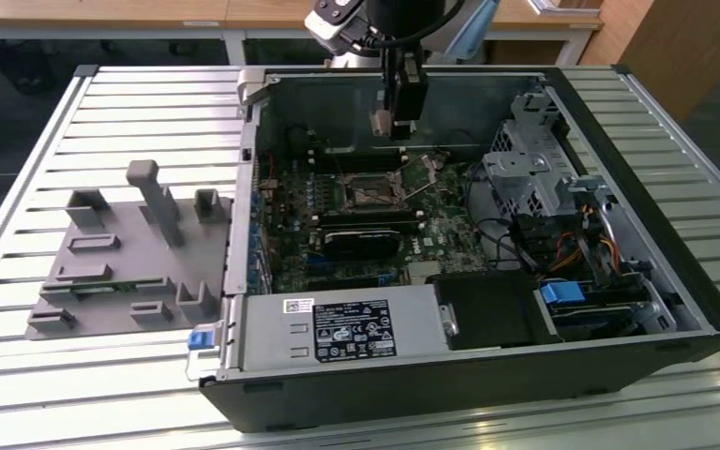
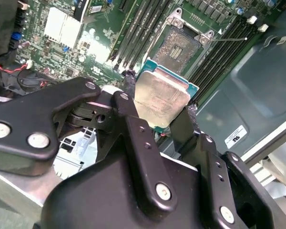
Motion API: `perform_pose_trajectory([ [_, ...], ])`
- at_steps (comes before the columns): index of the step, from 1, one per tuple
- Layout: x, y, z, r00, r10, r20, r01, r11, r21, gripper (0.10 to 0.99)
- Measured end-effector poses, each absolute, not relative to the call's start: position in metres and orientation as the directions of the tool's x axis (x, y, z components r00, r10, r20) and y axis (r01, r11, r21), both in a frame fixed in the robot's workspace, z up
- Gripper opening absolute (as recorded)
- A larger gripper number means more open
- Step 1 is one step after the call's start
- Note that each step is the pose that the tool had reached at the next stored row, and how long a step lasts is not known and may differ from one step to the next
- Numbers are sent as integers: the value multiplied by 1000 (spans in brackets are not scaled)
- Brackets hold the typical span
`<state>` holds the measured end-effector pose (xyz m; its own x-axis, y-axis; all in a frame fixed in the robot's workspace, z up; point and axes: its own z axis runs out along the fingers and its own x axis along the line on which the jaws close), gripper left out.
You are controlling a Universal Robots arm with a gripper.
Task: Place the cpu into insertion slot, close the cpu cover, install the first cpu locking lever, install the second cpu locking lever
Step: 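Place the cpu into insertion slot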
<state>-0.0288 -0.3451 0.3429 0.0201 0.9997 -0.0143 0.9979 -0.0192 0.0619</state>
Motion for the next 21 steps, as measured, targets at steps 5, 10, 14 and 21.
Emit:
perform_pose_trajectory([
  [5,-29,-342,338,20,1000,-14,998,-19,62,541],
  [10,-29,-339,334,20,1000,-14,998,-19,62,541],
  [14,-29,-337,330,20,1000,-14,998,-19,62,541],
  [21,-29,-335,325,20,1000,-15,998,-19,62,541],
])
